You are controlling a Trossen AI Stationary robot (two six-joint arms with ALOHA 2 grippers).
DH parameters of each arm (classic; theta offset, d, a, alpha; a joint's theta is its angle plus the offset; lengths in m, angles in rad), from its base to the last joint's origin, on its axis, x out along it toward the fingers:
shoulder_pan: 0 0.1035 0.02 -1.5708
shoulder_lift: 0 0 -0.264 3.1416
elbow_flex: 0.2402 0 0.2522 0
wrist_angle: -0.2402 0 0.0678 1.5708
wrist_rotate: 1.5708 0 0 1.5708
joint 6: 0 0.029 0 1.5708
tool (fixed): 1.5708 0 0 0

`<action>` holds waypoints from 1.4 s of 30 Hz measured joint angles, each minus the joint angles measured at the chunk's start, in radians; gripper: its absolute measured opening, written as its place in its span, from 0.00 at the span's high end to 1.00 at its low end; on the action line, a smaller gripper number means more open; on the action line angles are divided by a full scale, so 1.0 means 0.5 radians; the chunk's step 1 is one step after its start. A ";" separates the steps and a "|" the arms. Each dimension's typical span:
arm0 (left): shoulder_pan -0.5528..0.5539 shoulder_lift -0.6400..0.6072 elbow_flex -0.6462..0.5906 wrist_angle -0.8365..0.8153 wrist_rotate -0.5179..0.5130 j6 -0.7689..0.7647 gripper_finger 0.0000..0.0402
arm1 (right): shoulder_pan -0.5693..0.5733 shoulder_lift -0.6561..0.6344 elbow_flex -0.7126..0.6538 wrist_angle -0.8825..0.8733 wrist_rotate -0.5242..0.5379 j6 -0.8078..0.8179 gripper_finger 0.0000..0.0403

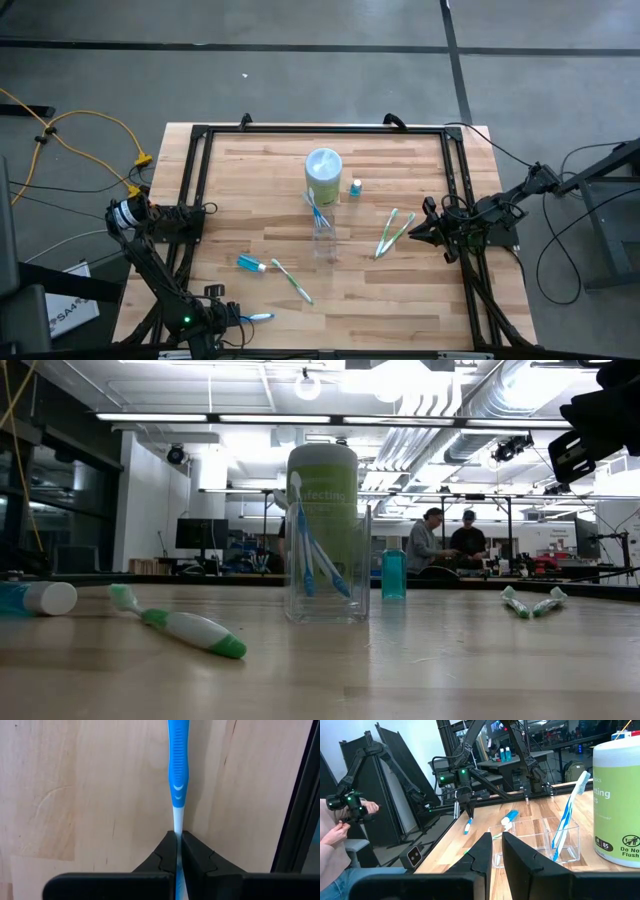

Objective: Pick & Place toothbrushing station
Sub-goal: Put the blue toothbrush into the transparent organizer

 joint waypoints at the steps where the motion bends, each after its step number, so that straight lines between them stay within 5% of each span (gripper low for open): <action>1: 0.000 -0.012 -0.001 0.004 -0.001 0.000 0.99 | 0.001 0.000 0.000 0.000 0.000 0.000 0.91; 42: 0.111 -0.300 0.002 -0.126 -0.048 0.377 0.99 | 0.001 0.000 0.000 0.000 0.000 0.000 0.91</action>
